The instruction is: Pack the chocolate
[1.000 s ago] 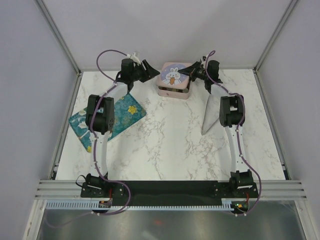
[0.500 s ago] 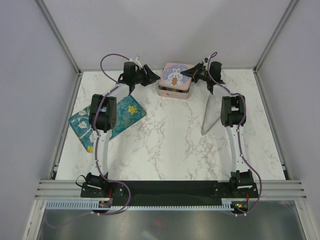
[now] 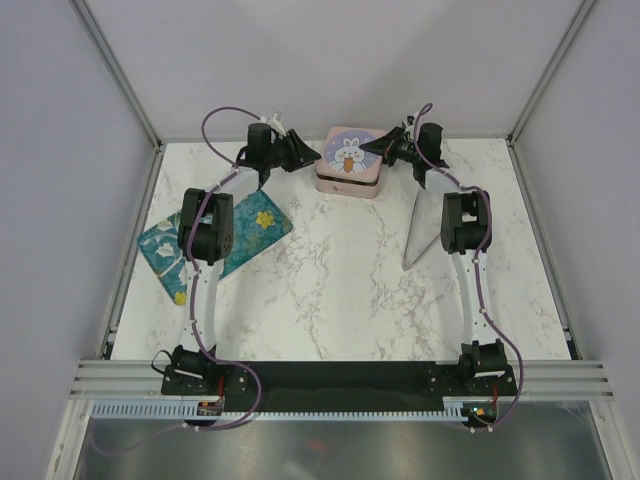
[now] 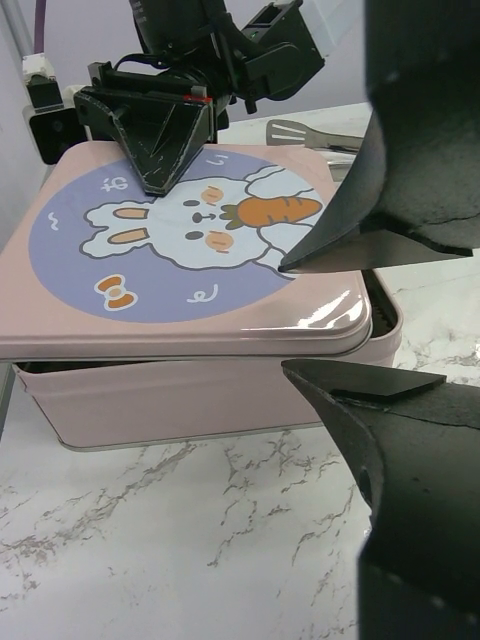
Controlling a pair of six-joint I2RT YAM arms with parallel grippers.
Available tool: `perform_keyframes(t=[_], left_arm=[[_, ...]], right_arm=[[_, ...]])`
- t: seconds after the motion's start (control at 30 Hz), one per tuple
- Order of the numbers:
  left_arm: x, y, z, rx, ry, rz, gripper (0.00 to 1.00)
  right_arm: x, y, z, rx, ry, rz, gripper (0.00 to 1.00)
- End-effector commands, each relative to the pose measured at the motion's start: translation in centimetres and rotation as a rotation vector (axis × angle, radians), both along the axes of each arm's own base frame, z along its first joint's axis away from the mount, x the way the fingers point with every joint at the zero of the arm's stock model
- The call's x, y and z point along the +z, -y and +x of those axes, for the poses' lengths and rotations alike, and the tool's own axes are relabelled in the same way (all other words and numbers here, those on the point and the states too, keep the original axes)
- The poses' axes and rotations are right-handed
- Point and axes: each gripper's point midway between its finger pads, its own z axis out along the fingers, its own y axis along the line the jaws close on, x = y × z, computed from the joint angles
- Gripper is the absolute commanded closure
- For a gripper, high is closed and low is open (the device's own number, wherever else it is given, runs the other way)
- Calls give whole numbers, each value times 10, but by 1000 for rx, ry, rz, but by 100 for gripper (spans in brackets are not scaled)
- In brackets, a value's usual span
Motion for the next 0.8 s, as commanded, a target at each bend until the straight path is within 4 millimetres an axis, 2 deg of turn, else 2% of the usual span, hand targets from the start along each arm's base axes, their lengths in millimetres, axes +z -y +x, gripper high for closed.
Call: perform_keyframes(t=[0.0,0.33,0.4,0.77], left_arm=[[16,5,-1,-29,52,7,53],[14,11,-9,-55,39,5,57],[15,16,-13,-69,49,11,57],[8,24,-17,-77,32,13,58]], right_arm=[[-6,-8,-2,29,25,-32,100],[-11,-9,-6,36,5,-30,100],[-10,-9,-6,37,2,-27,100],[-10,0,-5,35,-3,-38,100]])
